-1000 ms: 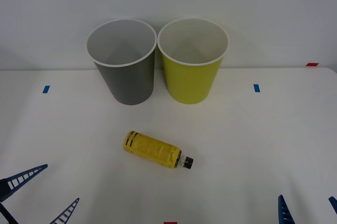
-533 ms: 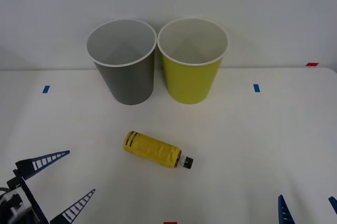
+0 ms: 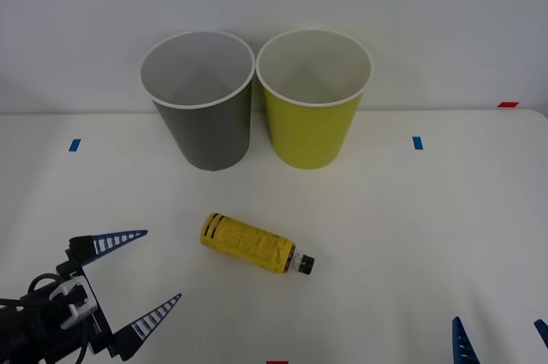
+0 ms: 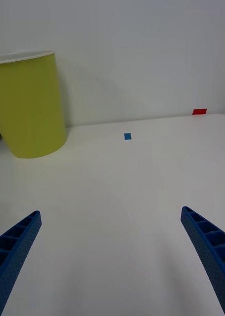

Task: Put cans in the gray bin and PET bottles in the light green bin.

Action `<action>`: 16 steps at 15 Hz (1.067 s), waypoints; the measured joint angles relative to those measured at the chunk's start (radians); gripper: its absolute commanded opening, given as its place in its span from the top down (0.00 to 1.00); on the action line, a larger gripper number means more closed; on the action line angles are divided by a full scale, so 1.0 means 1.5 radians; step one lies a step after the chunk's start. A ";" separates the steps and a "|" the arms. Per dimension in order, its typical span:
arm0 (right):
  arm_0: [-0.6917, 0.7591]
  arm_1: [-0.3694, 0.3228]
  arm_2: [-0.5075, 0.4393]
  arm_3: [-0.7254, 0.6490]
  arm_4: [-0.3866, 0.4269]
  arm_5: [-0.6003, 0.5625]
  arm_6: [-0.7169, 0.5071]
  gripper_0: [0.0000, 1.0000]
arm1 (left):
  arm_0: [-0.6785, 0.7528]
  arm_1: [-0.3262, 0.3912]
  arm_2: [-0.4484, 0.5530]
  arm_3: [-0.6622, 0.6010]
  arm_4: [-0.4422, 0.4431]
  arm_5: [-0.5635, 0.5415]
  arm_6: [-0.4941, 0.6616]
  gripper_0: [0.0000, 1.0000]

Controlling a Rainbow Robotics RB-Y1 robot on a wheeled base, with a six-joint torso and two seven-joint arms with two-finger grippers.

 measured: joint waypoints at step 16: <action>0.000 0.000 0.000 0.000 0.000 0.000 0.000 0.02 | -0.273 0.026 -0.170 -0.118 0.027 0.255 0.004 0.01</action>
